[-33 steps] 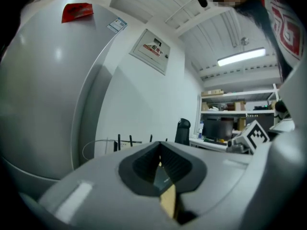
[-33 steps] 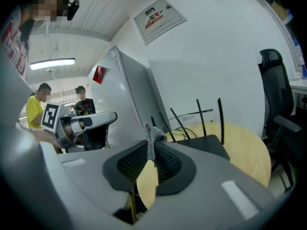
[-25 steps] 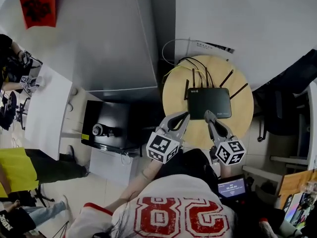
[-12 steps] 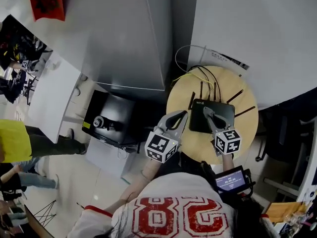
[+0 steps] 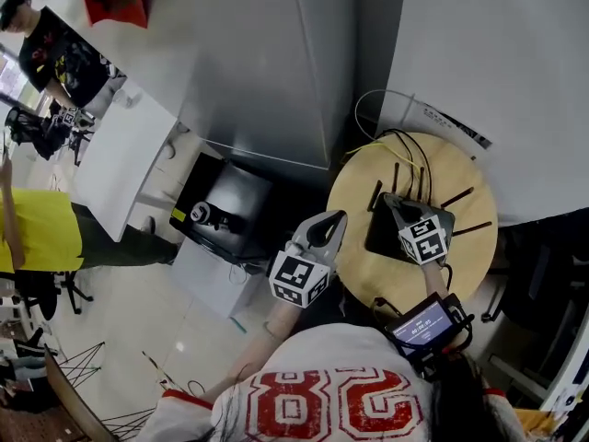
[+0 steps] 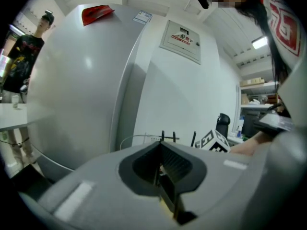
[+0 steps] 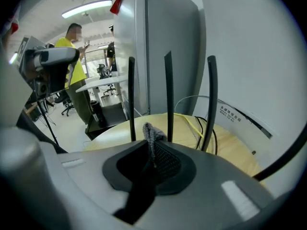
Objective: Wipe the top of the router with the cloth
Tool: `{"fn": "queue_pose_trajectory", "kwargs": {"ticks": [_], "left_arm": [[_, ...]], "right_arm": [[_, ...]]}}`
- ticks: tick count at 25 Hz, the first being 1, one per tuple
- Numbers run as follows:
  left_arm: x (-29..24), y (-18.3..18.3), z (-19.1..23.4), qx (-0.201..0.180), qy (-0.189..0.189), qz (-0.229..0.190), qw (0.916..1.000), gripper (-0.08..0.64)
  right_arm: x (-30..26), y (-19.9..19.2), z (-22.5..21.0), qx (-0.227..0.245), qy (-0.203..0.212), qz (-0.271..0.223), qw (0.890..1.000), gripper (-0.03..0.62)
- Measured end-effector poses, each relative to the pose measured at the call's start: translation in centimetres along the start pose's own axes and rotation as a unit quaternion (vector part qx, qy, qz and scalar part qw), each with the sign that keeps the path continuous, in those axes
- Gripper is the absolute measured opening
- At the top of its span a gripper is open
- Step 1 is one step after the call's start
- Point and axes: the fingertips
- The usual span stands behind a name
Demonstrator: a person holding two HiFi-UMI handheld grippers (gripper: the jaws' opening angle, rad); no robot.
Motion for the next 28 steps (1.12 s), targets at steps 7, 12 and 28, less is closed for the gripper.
{"fn": "queue_pose_trajectory", "kwargs": {"ticks": [7,12,28], "left_arm": [[0.4,-0.5,0.1,-0.002,0.005,0.010,0.9999,0.005],[0.4,0.0,-0.6,-0.003,-0.001,0.004,1.0000,0.005],[-2.5,-0.7,-3.4,0.001,-0.083,0.009,0.9965,0.005]], "right_arm": [[-1.4,-1.7,0.0,0.025,0.002,0.036,0.999,0.038],[0.4,-3.0,2.0,0.017,0.011,0.030,0.999,0.038],[3.8,-7.1,10.3,-0.037,0.047,0.028,0.998,0.038]]}}
Point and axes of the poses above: the fingertips, and each gripper's own axes: x backward along the fingers, z to its left, y out of its top, and after that the axes turned 8 degrees about -x, right-handed
